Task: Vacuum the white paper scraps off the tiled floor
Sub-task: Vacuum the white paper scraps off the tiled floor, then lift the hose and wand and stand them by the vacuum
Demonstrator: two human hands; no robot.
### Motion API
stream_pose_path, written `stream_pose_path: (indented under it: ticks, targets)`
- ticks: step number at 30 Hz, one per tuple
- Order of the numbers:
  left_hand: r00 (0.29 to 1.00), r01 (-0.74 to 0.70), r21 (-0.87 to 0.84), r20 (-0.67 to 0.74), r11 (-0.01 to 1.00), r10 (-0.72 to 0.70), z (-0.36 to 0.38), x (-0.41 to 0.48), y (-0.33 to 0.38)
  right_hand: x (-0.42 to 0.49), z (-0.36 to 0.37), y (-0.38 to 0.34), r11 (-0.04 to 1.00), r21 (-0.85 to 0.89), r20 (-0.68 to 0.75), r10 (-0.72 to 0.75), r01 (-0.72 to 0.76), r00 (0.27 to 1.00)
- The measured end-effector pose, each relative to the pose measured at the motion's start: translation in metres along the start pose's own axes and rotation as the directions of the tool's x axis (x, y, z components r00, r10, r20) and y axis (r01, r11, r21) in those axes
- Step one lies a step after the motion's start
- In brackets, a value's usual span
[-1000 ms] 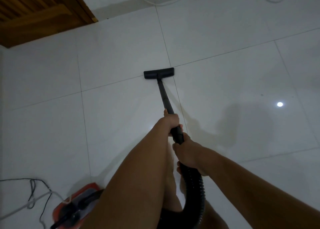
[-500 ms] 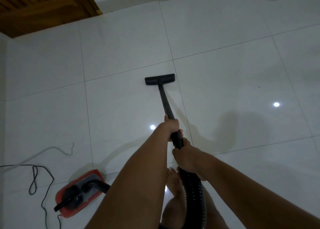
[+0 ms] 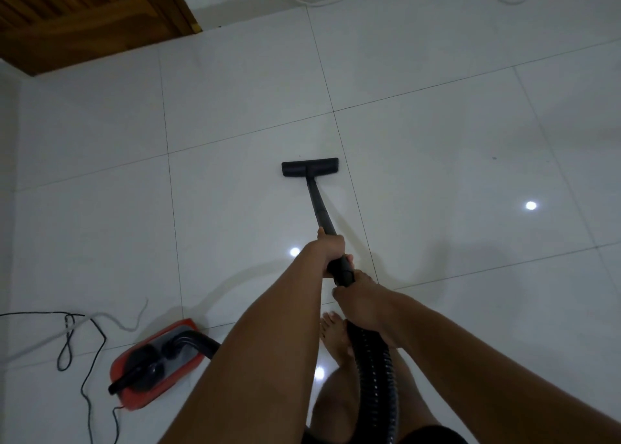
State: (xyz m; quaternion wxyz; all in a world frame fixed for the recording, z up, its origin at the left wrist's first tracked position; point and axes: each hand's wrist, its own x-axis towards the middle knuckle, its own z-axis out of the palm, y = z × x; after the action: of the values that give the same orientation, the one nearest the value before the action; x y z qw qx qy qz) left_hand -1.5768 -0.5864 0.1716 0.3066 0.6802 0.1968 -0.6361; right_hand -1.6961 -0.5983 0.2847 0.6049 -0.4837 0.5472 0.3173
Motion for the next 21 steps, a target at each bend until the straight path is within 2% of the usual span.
stream_pose_path:
  ticks: [8,13,17,21]
  targets:
    - [0.974,-0.195,0.155,-0.087,0.969,0.209,-0.024,-0.043,0.031,-0.050,-0.007,-0.058,0.986,0.154,0.133,-0.078,0.057,0.988]
    - [0.919,-0.358,0.374,-0.021,0.856,0.393,-0.070,-0.106,0.044,-0.090,-0.011,-0.106,0.977,0.183,0.181,-0.144,0.110,0.973]
    - [0.864,-0.425,0.474,-0.042,0.771,0.502,-0.129,-0.149,0.042,-0.108,-0.005,-0.147,0.978,0.143,0.179,-0.176,0.152,0.968]
    - [0.821,-0.462,0.488,-0.081,0.740,0.565,-0.188,-0.189,0.018,-0.123,0.019,-0.189,0.970,0.088,0.141,-0.237,0.227,0.961]
